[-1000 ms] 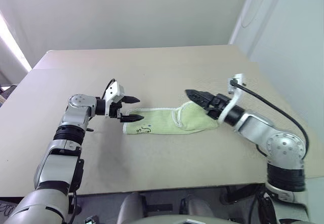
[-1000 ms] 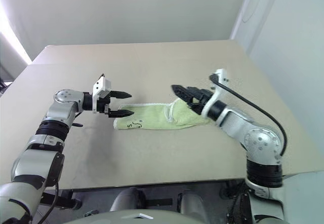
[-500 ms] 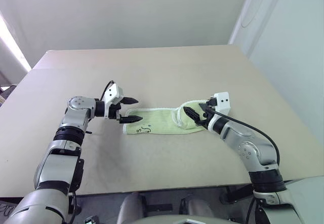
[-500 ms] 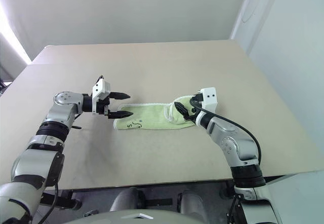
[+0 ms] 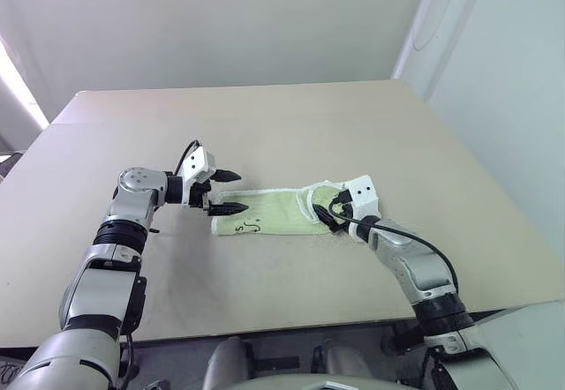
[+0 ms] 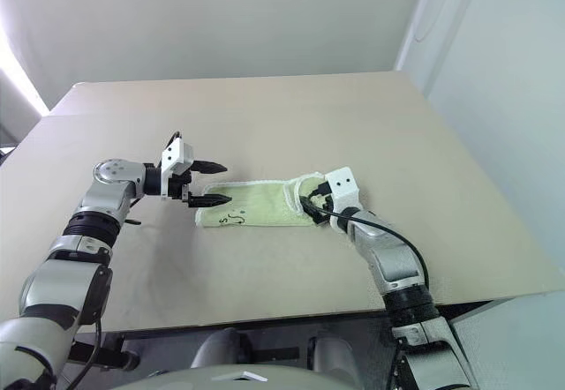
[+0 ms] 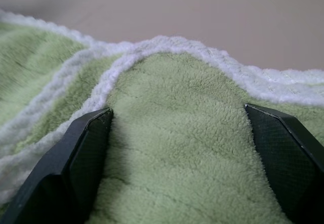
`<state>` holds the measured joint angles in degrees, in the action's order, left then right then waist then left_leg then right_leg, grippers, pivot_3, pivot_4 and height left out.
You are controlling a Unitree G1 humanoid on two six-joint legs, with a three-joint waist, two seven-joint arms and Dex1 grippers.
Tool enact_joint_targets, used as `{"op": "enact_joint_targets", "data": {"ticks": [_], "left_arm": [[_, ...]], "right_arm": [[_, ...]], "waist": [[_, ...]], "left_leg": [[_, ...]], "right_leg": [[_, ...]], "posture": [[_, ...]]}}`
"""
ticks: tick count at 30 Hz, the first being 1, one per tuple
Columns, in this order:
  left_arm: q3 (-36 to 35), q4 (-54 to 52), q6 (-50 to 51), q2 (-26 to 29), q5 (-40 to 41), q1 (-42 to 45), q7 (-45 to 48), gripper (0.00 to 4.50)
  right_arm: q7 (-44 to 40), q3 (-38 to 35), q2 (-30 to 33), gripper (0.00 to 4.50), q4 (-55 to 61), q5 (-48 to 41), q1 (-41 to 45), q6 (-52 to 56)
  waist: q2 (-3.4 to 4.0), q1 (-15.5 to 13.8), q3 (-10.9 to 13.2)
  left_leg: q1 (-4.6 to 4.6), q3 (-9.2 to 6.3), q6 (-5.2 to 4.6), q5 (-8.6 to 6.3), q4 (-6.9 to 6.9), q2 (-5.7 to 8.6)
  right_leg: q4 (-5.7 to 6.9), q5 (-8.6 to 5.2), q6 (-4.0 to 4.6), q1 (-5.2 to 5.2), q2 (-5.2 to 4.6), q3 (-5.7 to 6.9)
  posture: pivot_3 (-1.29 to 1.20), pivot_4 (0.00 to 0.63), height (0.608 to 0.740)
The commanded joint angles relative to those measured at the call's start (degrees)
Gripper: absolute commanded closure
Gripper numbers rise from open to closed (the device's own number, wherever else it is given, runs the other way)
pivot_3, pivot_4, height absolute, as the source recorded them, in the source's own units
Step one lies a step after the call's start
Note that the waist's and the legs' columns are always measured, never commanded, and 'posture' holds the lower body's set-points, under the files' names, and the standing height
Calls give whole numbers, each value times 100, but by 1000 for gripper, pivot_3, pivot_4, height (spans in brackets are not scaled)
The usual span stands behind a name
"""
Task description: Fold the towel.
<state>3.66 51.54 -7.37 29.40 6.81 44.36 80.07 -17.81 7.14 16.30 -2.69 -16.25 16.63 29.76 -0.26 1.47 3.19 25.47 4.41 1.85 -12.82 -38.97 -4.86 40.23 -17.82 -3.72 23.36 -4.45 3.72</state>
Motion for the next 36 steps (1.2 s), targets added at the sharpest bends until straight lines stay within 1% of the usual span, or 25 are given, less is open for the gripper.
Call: {"op": "enact_joint_targets", "data": {"ticks": [1,6,11,13,15,17,19,24,33,36], "left_arm": [[-54,-164,280,218,47,119,147,0],[7,-370,699,547,-9,75,380,0],[120,-542,1029,929,-181,-28,512,0],[305,-575,1426,1085,-355,-39,582,0],[534,-531,1913,1144,-622,-3,394,0],[523,-536,2790,1053,-464,118,477,0],[448,-419,3460,951,-343,252,433,0],[351,-280,4804,802,-154,458,371,0],[120,-79,6413,565,341,770,114,0],[111,145,6652,492,373,885,-101,0]], "right_arm": [[-285,-426,-60,166,784,-539,80,239],[-435,-1073,33,166,1770,-1339,125,735],[-325,-1186,75,166,2042,-1403,52,980],[-241,-1236,25,166,2039,-1426,27,1040],[-152,-1247,-37,166,2003,-1430,23,1069],[-25,-1316,-164,166,1996,-1504,29,1116],[72,-1390,-272,166,2006,-1582,29,1168],[248,-1517,-376,166,1985,-1710,60,1313],[536,-1670,-416,166,1845,-1693,141,1487],[659,-1682,-453,166,1771,-1647,105,1494]], "waist": [[1,17,1],[1,51,3],[1,89,3],[2,95,4],[2,97,4],[2,92,4],[2,85,4],[-4,102,7],[-4,104,8],[-4,103,8]], "left_leg": [[10,1,0,0,0,0],[37,0,-1,1,0,2],[28,0,0,0,0,2],[26,0,0,0,0,2],[26,1,0,0,0,2],[27,1,0,0,0,2],[29,0,0,0,0,2],[30,0,0,0,-2,3],[29,-1,0,0,1,3],[29,-1,0,0,1,4]], "right_leg": [[3,1,-1,-1,0,-1],[6,5,-11,11,-1,-2],[5,0,0,9,-2,-2],[5,0,1,10,-3,-2],[5,-1,1,11,-4,-2],[5,0,1,13,-4,-2],[5,-1,0,16,-4,-1],[5,0,-2,15,-5,-2],[6,0,-2,11,-3,-2],[6,0,-2,12,-4,-2]], "posture": [[0,0,683],[0,0,683],[0,0,683],[0,0,683],[0,0,683],[0,0,683],[0,0,683],[0,0,683],[0,0,683],[0,0,683]]}}
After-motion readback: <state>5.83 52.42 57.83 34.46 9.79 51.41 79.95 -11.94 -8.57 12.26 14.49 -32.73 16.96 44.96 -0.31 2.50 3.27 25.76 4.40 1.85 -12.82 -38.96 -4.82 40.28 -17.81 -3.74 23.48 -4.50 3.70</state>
